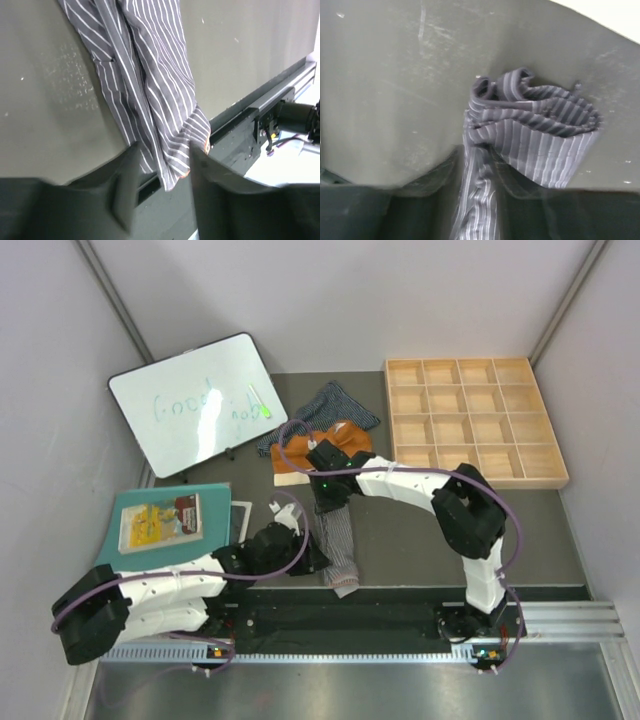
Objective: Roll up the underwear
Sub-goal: Fold the underwear at the center of the board, then roll the underwear to the center of the board.
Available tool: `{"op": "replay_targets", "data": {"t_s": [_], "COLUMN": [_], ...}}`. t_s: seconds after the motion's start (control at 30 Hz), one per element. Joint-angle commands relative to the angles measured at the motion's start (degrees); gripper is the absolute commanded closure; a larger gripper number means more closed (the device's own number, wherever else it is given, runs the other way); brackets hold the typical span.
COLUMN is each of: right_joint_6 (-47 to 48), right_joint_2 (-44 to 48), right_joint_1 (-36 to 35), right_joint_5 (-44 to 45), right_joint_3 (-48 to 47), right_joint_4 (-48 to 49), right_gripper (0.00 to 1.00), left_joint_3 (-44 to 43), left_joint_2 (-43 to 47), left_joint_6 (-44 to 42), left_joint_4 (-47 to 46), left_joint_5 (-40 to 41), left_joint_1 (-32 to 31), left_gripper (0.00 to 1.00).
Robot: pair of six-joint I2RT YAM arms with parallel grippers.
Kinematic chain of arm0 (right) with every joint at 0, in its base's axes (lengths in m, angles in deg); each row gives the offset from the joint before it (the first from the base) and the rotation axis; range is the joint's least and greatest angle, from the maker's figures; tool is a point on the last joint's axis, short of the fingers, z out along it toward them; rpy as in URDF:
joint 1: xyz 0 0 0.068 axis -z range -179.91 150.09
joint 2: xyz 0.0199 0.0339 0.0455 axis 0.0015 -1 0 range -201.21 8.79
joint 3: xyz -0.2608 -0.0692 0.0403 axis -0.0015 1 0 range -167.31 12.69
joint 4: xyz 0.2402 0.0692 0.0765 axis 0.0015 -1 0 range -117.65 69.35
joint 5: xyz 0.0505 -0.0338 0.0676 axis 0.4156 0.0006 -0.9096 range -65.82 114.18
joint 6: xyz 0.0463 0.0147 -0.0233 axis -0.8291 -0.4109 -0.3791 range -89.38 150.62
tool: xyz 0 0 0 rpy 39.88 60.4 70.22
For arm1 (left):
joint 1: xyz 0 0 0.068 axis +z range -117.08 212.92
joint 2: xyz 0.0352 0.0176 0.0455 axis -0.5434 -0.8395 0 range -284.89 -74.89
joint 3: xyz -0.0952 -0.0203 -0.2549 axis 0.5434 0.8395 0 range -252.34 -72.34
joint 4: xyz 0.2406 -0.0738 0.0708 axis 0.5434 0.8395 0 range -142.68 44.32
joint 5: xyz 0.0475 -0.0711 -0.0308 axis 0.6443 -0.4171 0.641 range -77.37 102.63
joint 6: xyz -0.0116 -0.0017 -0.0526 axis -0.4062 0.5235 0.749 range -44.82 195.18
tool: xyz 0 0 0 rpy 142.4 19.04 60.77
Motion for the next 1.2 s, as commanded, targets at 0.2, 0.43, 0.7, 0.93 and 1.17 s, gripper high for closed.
{"op": "replay_targets", "data": {"t_s": [0.2, 0.43, 0.7, 0.93, 1.17], "right_joint_6": [1.77, -3.94, -12.99, -16.16, -18.01], "right_joint_2": [16.25, 31.81, 34.73, 30.86, 26.73], "right_joint_1": [-0.70, -0.87, -7.19, -10.45, -12.12], "right_joint_5": [-1.49, -3.49, -5.00, -5.09, -4.92], "right_joint_3": [3.45, 24.09, 38.26, 39.85, 41.08], "right_joint_4": [0.86, 4.63, 14.12, 17.47, 18.44], "right_gripper": [0.36, 0.46, 0.82, 0.85, 0.86], "left_joint_3": [3.45, 5.83, 6.88, 8.20, 9.26], "left_joint_2": [9.65, 8.43, 6.67, 4.91, 2.10], "left_joint_6": [3.11, 6.01, 8.20, 9.52, 10.40], "left_joint_4": [3.35, -2.19, -6.32, -7.90, -10.27], "left_joint_5": [3.60, 3.25, 2.99, 3.34, 3.43], "left_joint_1": [-0.33, -0.24, -0.24, -0.24, -0.24], "left_gripper": [0.36, 0.35, 0.34, 0.32, 0.33]}}
